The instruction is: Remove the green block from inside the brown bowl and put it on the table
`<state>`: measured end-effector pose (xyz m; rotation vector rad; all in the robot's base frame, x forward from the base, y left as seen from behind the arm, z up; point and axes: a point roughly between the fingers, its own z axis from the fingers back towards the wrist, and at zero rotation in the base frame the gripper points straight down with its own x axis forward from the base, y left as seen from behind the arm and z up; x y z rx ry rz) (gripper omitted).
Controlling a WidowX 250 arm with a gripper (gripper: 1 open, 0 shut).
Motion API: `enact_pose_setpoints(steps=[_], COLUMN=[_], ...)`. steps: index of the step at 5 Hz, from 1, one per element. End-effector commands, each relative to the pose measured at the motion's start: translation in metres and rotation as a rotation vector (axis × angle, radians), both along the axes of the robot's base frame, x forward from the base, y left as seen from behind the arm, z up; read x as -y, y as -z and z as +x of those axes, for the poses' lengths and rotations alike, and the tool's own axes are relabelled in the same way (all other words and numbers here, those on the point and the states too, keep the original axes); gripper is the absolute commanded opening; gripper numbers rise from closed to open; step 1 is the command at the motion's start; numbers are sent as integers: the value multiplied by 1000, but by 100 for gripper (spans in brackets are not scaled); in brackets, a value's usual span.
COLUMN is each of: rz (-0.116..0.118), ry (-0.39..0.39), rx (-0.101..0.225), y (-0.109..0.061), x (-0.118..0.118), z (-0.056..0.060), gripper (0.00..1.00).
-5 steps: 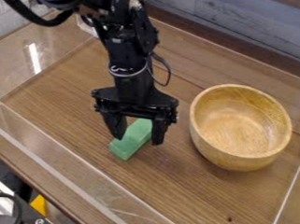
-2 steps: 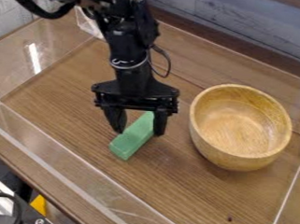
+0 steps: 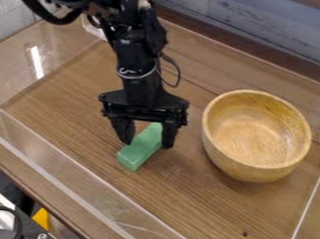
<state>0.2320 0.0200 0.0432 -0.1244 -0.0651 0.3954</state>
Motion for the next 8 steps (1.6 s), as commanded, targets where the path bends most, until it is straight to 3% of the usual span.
enact_pose_setpoints(steps=[1, 2, 3, 4, 5, 6, 8], rz=[3, 0, 1, 2, 1, 0, 14], ry=[-26, -34, 3, -9, 20, 23, 6], rx=[22, 26, 28, 37, 62, 73, 81], y=[-13, -24, -22, -39, -58, -60, -59], x=[5, 14, 9, 14, 34, 42, 21], z=[9, 14, 11, 16, 18, 21, 32], gripper=[100, 100, 100, 100, 100, 0, 0])
